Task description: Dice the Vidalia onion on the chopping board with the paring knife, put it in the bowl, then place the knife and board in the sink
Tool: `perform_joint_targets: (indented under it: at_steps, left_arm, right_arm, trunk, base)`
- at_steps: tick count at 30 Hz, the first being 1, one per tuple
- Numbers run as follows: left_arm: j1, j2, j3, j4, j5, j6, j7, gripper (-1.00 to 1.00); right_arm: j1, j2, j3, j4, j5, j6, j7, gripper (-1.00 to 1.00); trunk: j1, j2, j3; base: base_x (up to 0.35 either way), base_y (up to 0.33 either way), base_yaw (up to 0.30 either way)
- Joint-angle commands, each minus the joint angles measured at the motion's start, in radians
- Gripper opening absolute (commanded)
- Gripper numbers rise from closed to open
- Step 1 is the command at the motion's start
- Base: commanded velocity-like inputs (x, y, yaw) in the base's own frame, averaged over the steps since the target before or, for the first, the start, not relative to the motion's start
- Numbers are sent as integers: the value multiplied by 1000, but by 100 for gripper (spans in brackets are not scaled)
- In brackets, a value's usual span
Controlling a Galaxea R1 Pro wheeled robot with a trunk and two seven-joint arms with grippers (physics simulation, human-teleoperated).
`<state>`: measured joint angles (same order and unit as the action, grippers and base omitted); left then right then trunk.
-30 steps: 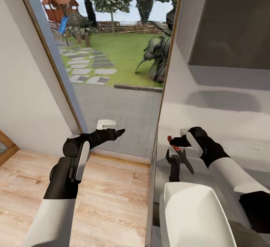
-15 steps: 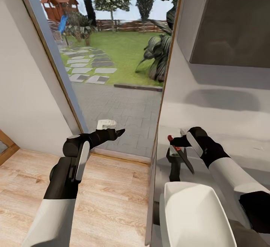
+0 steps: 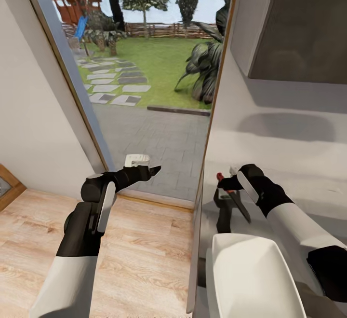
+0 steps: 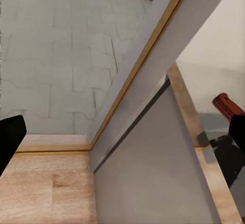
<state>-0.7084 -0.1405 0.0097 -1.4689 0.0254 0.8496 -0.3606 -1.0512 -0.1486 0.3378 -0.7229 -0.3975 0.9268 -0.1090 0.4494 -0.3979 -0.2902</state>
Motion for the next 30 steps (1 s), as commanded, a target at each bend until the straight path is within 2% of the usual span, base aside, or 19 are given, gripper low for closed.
perform_joint_targets:
  at_steps: [1, 30]
  left_arm:
    - [-1, -1, 1, -1, 2, 6, -1, 100]
    - [-1, -1, 1, -1, 2, 6, -1, 100]
  right_arm:
    - [-1, -1, 8, -1, -11, 3, -10, 100]
    - [-1, -2, 13, -2, -11, 3, -9, 100]
  trunk:
    - [1, -2, -3]
    - [1, -2, -12]
  base:
    - [0, 0, 40]
    - [0, 0, 2]
